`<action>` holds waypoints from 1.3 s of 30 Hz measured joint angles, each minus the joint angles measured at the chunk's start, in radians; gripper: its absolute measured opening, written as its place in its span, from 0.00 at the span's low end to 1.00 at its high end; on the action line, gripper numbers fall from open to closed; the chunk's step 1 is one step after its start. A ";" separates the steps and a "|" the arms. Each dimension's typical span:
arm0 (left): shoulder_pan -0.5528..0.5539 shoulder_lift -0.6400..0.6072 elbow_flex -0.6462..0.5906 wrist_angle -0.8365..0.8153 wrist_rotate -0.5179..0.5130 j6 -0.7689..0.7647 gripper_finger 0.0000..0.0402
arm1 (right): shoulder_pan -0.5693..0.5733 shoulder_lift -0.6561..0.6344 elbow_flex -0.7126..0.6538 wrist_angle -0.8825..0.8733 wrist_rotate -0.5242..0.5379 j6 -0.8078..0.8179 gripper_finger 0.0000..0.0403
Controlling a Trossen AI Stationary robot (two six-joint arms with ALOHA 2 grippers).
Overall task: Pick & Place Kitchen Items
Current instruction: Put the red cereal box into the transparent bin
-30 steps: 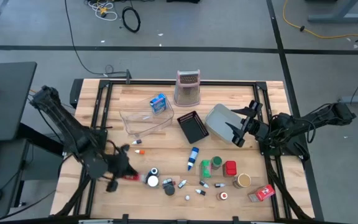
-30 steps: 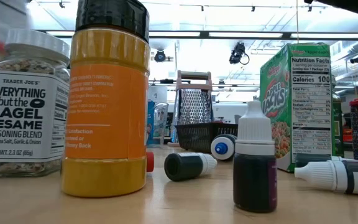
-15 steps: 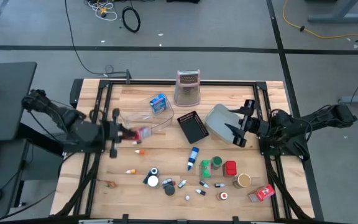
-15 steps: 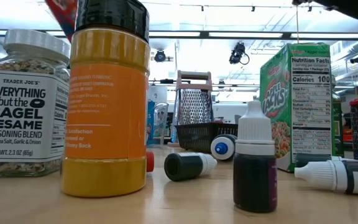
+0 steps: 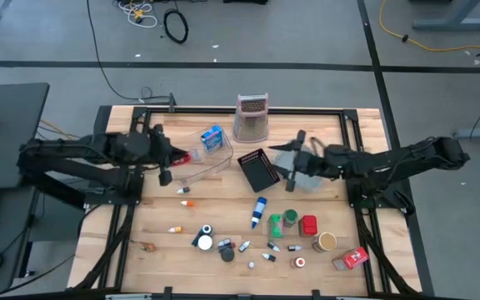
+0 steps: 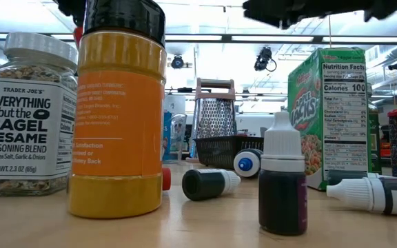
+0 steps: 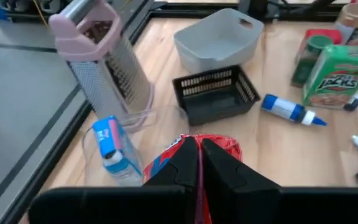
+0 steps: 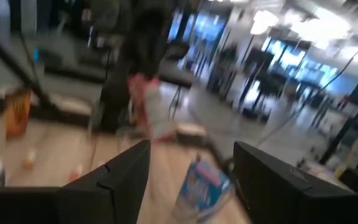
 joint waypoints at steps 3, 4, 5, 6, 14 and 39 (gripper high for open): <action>0.085 0.023 0.001 0.001 0.039 0.005 0.03 | 0.000 0.049 0.059 -0.106 -0.001 0.019 0.59; 0.114 0.032 0.000 -0.006 0.052 -0.008 0.03 | 0.000 0.064 0.074 -0.133 -0.007 0.029 0.59; 0.143 0.044 0.000 -0.006 0.071 -0.020 0.03 | -0.001 0.074 0.085 -0.160 -0.014 0.035 0.59; 0.172 0.053 0.001 -0.001 0.096 -0.031 0.04 | -0.001 0.087 0.097 -0.175 -0.023 0.042 0.59; 0.358 0.152 0.000 -0.009 0.231 0.040 0.04 | -0.004 0.130 0.124 -0.182 -0.050 0.011 0.59; 0.619 0.307 -0.275 0.307 0.488 0.072 0.04 | -0.006 0.129 0.124 -0.239 -0.052 0.092 0.59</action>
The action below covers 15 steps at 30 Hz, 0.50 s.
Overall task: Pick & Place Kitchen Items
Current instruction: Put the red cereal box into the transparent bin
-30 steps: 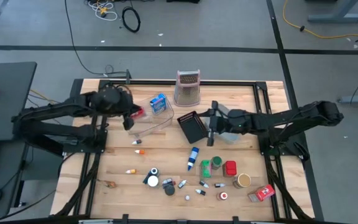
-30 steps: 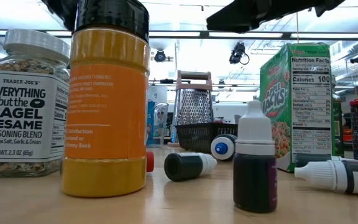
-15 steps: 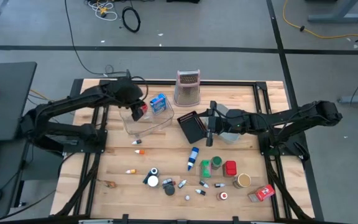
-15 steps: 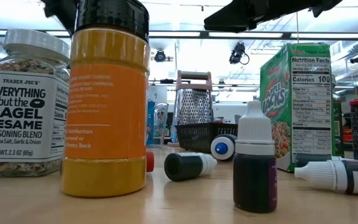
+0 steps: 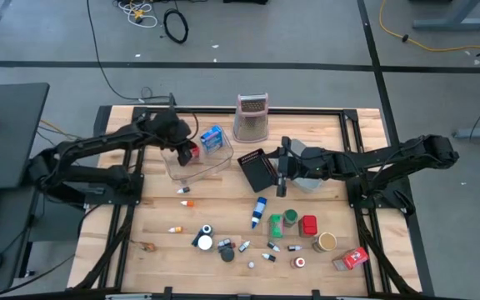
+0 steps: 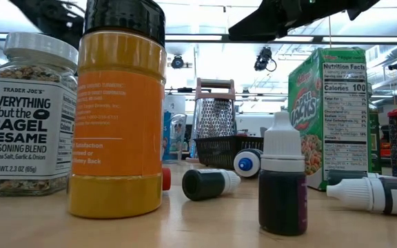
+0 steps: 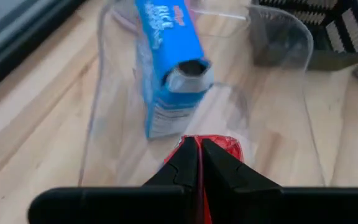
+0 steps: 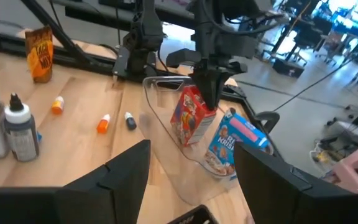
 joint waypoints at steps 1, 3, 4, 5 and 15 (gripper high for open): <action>0.015 -0.018 -0.022 0.029 0.018 0.003 0.04 | 0.000 0.000 0.000 0.000 0.000 0.023 0.59; 0.048 -0.050 -0.056 0.092 0.072 0.007 0.05 | 0.000 0.000 0.000 0.000 0.000 0.058 0.59; 0.064 -0.068 -0.068 0.112 0.097 0.008 0.05 | 0.000 0.000 0.000 0.000 0.000 0.069 0.59; 0.078 -0.088 -0.076 0.125 0.113 0.010 0.05 | 0.000 0.000 0.000 0.000 -0.001 0.081 0.59; 0.129 -0.125 -0.116 0.078 0.031 0.092 0.08 | 0.000 0.014 0.000 -0.008 -0.125 0.174 0.59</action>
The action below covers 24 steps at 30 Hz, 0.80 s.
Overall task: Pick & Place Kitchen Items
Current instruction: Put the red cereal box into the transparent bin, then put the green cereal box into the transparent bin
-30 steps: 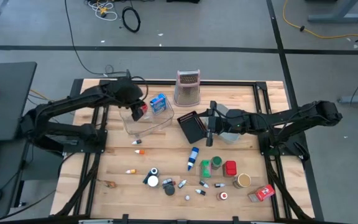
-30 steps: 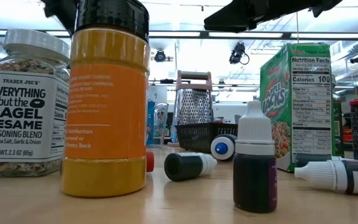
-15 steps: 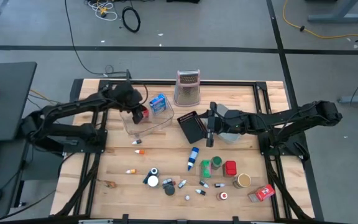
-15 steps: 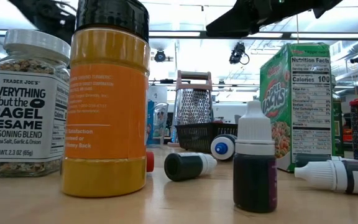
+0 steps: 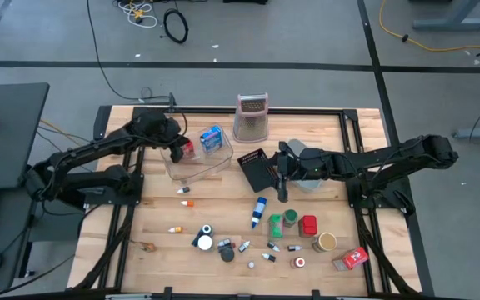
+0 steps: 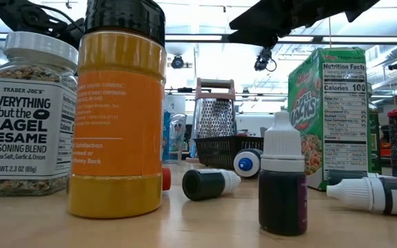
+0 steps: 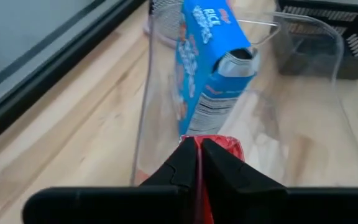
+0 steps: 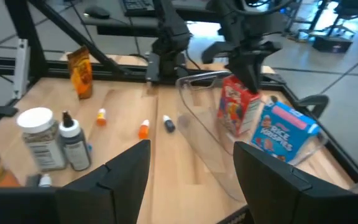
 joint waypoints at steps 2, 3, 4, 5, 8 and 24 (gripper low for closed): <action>0.000 0.000 -0.001 0.011 -0.021 -0.001 0.10 | 0.000 0.013 0.000 0.010 -0.005 0.000 0.59; 0.000 0.001 -0.002 0.018 -0.037 -0.001 0.11 | 0.000 0.021 0.000 0.017 -0.005 0.000 0.59; 0.000 -0.001 -0.002 0.019 -0.052 -0.001 0.13 | 0.000 0.030 0.000 0.026 -0.005 0.000 0.59; 0.000 -0.001 -0.002 0.018 -0.063 -0.001 0.15 | 0.000 0.040 0.000 0.036 -0.004 -0.006 0.59; 0.000 -0.002 -0.002 0.020 -0.073 -0.001 0.21 | 0.000 0.071 0.000 0.063 -0.004 -0.041 0.59; -0.020 -0.222 0.051 0.007 -0.083 0.031 0.42 | -0.001 0.150 0.000 0.159 -0.224 -0.151 0.59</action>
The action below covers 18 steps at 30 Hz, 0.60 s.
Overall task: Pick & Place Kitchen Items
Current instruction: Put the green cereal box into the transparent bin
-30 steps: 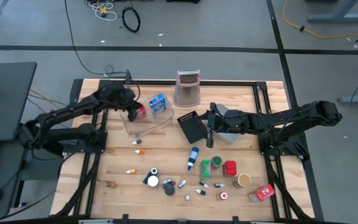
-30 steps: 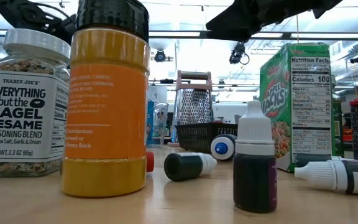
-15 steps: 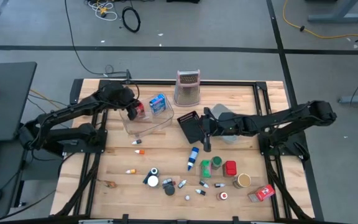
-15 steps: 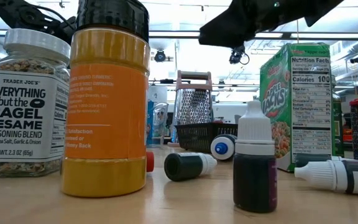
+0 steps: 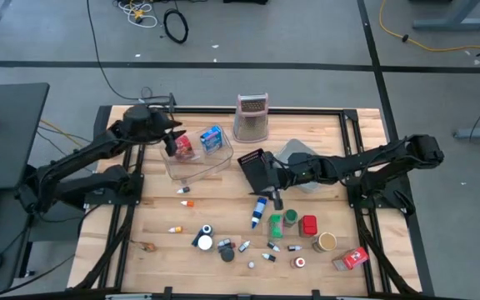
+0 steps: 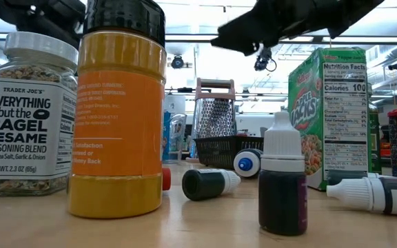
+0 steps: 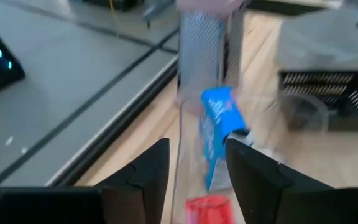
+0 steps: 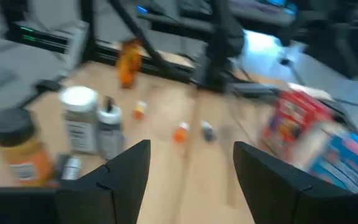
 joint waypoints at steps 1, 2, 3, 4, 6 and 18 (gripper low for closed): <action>-0.006 -0.020 0.000 -0.001 0.011 0.001 0.42 | 0.000 0.000 0.000 0.003 -0.034 -0.004 0.59; -0.012 -0.038 0.000 0.000 0.029 0.002 0.42 | 0.001 0.000 0.000 0.001 -0.070 -0.004 0.59; -0.017 -0.057 0.000 0.000 0.052 0.002 0.42 | 0.004 0.000 0.000 -0.003 -0.108 -0.002 0.59; -0.021 -0.073 0.000 0.000 0.074 0.001 0.42 | 0.008 0.000 0.000 -0.012 -0.148 0.001 0.59; -0.026 -0.101 0.001 0.001 0.109 -0.005 0.42 | 0.018 0.000 0.000 -0.037 -0.242 -0.015 0.59; -0.039 -0.107 0.001 0.003 0.128 -0.112 0.41 | 0.063 0.000 0.000 -0.312 -0.509 -0.043 0.59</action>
